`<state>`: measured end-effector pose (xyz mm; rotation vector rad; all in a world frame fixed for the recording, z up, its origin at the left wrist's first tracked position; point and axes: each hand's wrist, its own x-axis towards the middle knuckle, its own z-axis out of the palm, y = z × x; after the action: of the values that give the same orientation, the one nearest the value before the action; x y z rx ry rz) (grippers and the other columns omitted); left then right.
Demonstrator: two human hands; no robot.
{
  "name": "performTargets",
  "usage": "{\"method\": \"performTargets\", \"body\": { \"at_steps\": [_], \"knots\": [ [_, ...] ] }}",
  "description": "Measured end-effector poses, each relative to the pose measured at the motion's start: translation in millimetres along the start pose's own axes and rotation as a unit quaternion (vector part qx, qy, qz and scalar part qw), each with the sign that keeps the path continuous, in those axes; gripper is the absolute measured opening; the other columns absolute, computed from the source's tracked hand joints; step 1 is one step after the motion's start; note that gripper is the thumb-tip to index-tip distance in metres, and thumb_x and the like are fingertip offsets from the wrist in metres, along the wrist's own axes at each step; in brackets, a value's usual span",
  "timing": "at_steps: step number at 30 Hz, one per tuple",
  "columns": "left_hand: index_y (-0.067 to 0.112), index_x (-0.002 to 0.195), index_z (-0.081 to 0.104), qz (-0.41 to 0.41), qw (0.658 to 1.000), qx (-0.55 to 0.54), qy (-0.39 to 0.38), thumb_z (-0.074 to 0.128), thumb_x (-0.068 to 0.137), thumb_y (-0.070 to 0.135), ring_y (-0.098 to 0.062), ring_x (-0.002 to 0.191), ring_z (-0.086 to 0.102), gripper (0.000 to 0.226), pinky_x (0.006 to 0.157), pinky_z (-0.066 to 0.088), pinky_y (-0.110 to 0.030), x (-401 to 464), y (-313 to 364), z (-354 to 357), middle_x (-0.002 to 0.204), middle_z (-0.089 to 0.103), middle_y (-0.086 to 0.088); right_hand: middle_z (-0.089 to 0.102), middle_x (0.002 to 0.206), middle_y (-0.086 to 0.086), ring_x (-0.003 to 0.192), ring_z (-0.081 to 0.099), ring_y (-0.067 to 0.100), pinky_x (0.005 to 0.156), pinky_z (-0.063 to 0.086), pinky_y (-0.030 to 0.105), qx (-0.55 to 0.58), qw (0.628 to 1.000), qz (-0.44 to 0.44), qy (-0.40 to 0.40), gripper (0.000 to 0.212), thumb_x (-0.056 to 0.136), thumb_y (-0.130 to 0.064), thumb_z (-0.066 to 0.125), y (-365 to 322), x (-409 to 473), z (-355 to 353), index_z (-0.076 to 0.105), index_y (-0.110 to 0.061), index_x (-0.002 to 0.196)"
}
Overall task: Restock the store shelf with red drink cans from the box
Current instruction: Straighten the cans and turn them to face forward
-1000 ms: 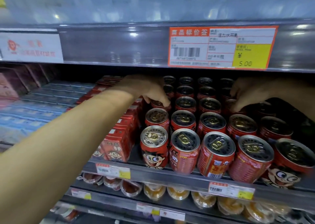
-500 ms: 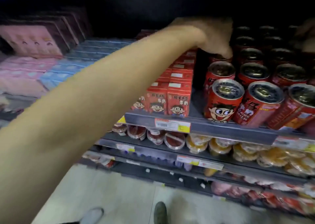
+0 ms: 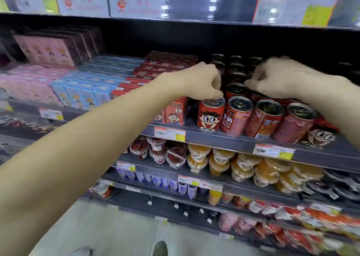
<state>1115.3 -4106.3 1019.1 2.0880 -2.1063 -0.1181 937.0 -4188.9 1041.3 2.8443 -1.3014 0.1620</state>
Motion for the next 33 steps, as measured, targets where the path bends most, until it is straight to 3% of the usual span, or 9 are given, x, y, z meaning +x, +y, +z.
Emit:
{"method": "performTargets", "body": {
  "at_steps": [3,6,9,12,15,21,26,33],
  "knots": [
    [0.016,0.099,0.073,-0.022,1.000,-0.019,-0.002,0.067,0.085,0.042,-0.019,0.094,0.064,0.030,0.084,0.052,-0.031,-10,9,8,0.098,0.071,-0.001,0.069,0.109,0.021,0.105,0.061,0.037,0.087,0.048,0.035,0.032,0.999,0.005,-0.001,0.044,0.092,-0.053,0.058,0,-15,10,0.072,-0.013,0.100],
    [0.013,0.113,0.069,-0.052,0.998,-0.017,-0.011,0.064,0.088,0.046,-0.020,0.106,0.059,0.042,0.089,0.049,-0.031,-22,15,10,0.112,0.068,-0.004,0.065,0.107,0.020,0.095,0.061,0.036,0.082,0.052,0.038,0.032,0.999,0.018,-0.017,0.066,0.085,-0.072,0.054,-4,-24,17,0.070,-0.010,0.102],
    [0.014,0.129,0.061,-0.085,0.996,-0.026,-0.021,0.068,0.085,0.049,-0.022,0.116,0.056,0.057,0.097,0.047,-0.035,-30,17,10,0.127,0.061,-0.005,0.063,0.104,0.017,0.086,0.056,0.032,0.074,0.049,0.036,0.028,0.999,0.024,-0.021,0.074,0.079,-0.078,0.055,-4,-28,22,0.064,-0.008,0.099],
    [0.016,0.137,0.054,-0.099,0.994,-0.033,-0.013,0.069,0.084,0.049,-0.024,0.127,0.048,0.064,0.103,0.042,-0.034,-28,19,13,0.139,0.053,-0.006,0.063,0.095,0.013,0.085,0.058,0.031,0.068,0.047,0.034,0.034,0.999,0.016,-0.030,0.069,0.078,-0.077,0.058,-8,-31,29,0.059,-0.009,0.085],
    [0.012,0.140,0.049,-0.119,0.992,-0.042,-0.022,0.070,0.085,0.047,-0.026,0.125,0.050,0.068,0.100,0.043,-0.034,-25,21,16,0.140,0.050,-0.008,0.060,0.084,0.008,0.080,0.059,0.028,0.067,0.050,0.036,0.032,0.999,0.022,-0.013,0.063,0.080,-0.074,0.060,-14,-32,33,0.054,-0.012,0.074],
    [0.003,0.118,0.059,-0.151,0.986,-0.069,-0.020,0.075,0.082,0.041,-0.034,0.108,0.057,0.055,0.082,0.046,-0.034,-17,18,19,0.122,0.057,-0.020,0.056,0.085,0.005,0.085,0.059,0.029,0.069,0.046,0.035,0.012,0.999,0.042,0.006,0.064,0.077,-0.075,0.063,-19,-26,38,0.048,-0.012,0.073],
    [0.009,0.137,0.050,-0.149,0.986,-0.068,-0.023,0.077,0.080,0.041,-0.027,0.119,0.054,0.070,0.100,0.047,-0.037,-14,17,20,0.136,0.052,-0.011,0.053,0.080,0.004,0.081,0.056,0.027,0.067,0.047,0.034,0.045,0.998,0.047,-0.007,0.061,0.074,-0.069,0.070,-19,-19,38,0.045,-0.014,0.070],
    [0.010,0.139,0.049,-0.153,0.986,-0.051,-0.033,0.077,0.080,0.042,-0.030,0.122,0.052,0.072,0.103,0.045,-0.041,-11,18,18,0.139,0.049,-0.012,0.047,0.071,0.001,0.078,0.055,0.024,0.061,0.042,0.033,0.045,0.998,0.038,-0.020,0.056,0.079,-0.061,0.072,-21,-17,36,0.041,-0.015,0.069]
  ]
}}
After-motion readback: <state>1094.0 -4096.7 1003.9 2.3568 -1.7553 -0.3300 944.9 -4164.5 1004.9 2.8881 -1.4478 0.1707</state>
